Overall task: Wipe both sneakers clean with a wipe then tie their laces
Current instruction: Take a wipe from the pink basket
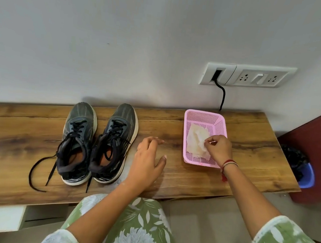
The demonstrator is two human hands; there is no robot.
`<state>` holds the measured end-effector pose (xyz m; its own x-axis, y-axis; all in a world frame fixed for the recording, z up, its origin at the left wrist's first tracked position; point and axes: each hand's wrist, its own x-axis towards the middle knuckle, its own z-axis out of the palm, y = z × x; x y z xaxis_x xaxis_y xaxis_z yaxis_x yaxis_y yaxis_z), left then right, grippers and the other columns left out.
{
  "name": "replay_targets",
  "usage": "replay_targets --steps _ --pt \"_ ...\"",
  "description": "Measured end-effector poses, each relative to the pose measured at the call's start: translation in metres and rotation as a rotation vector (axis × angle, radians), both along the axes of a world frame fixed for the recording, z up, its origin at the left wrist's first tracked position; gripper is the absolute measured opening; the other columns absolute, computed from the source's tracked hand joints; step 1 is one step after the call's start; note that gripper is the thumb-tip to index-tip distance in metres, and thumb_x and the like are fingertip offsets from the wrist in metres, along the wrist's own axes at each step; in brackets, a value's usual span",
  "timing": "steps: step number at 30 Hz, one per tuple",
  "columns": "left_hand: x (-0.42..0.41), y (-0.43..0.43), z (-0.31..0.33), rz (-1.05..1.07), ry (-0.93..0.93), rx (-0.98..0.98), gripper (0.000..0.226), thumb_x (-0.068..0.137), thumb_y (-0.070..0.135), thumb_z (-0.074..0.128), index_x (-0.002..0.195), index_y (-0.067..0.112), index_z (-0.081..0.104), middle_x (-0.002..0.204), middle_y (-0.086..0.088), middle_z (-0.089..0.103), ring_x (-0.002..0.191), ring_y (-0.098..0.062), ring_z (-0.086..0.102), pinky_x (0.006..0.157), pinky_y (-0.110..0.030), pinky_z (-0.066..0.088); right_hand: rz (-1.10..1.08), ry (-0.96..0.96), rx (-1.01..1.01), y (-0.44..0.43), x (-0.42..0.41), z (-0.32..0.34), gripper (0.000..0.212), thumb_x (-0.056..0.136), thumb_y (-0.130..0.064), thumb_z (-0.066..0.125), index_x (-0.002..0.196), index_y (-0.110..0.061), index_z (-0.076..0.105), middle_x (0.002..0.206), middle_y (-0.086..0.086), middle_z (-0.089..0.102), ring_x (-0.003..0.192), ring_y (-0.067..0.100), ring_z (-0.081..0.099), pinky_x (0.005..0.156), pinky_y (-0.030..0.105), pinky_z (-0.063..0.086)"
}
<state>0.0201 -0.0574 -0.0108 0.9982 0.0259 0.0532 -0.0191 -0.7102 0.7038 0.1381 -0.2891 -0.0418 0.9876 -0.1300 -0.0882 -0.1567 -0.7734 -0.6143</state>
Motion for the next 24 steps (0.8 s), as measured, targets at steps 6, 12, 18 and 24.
replay_targets --steps 6,12,18,24 --pt "0.000 0.003 -0.001 0.005 0.006 -0.016 0.035 0.090 0.025 0.058 0.124 0.019 0.050 0.128 0.001 0.042 0.124 -0.017 0.040 0.104 -0.030 0.033 0.016 0.100 0.102 -0.006 0.003 0.006 0.015 0.083 0.005 0.059 0.087 -0.008 0.067 0.090 0.010 0.067 0.082 0.024 0.065 0.081 0.038 0.053" --pt "0.003 -0.001 0.000 -0.035 0.009 -0.013 0.034 0.091 0.024 0.057 0.124 0.017 0.052 0.130 -0.002 0.043 0.126 -0.018 0.038 0.103 -0.026 0.028 0.020 0.291 -0.182 -0.013 0.009 0.015 0.023 0.079 0.003 0.062 0.097 -0.010 0.068 0.119 0.011 0.060 0.107 0.027 0.056 0.086 0.029 0.046" --pt "0.012 -0.012 0.004 -0.069 -0.011 -0.019 0.033 0.092 0.026 0.056 0.124 0.019 0.052 0.130 -0.001 0.042 0.126 -0.016 0.035 0.102 -0.023 0.024 0.139 0.417 -0.252 -0.001 -0.007 0.004 0.052 0.064 -0.018 0.083 0.107 -0.019 0.053 0.112 0.005 0.059 0.099 0.024 0.055 0.079 0.028 0.046" --pt "0.013 -0.015 0.002 -0.063 -0.021 -0.014 0.031 0.092 0.027 0.056 0.122 0.019 0.054 0.132 -0.002 0.041 0.127 -0.016 0.034 0.100 -0.023 0.024 -0.041 0.334 -0.180 0.000 -0.009 -0.003 0.047 0.069 -0.006 0.073 0.106 -0.017 0.046 0.112 0.011 0.058 0.099 0.030 0.056 0.080 0.034 0.051"
